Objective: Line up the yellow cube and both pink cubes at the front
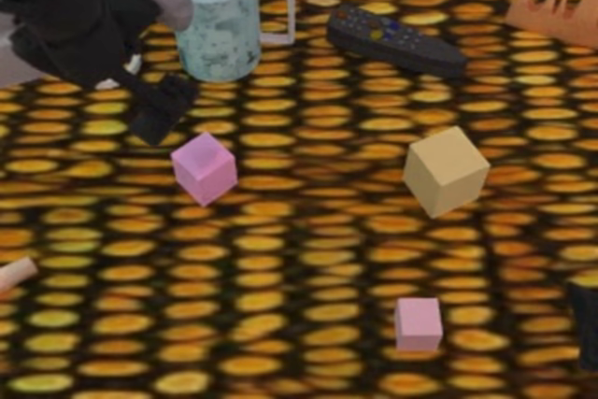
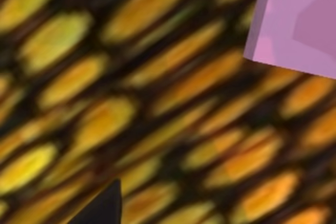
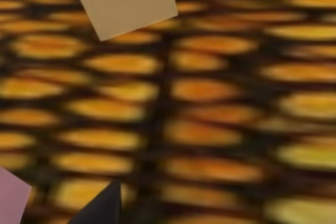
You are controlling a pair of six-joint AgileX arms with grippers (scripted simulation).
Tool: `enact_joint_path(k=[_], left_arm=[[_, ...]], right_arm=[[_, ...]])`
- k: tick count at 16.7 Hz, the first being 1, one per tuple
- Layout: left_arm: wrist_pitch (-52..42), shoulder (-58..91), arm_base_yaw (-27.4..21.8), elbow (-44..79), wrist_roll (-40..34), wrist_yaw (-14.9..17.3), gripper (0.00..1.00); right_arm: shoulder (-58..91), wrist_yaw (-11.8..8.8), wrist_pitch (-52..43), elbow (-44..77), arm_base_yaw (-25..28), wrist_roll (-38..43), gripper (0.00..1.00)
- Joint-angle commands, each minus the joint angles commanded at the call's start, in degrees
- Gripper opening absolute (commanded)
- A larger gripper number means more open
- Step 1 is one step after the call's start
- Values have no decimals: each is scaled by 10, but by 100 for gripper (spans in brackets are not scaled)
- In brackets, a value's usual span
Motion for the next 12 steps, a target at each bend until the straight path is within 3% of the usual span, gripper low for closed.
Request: enact_joint_path(k=[7, 12], left_arm=[[-135, 237, -43, 231, 51, 2, 100], [-148, 262, -47, 256, 57, 2, 100]], right_arm=[[-246, 3, 176, -100, -136, -102, 100], [-269, 4, 198, -106, -152, -114, 100]])
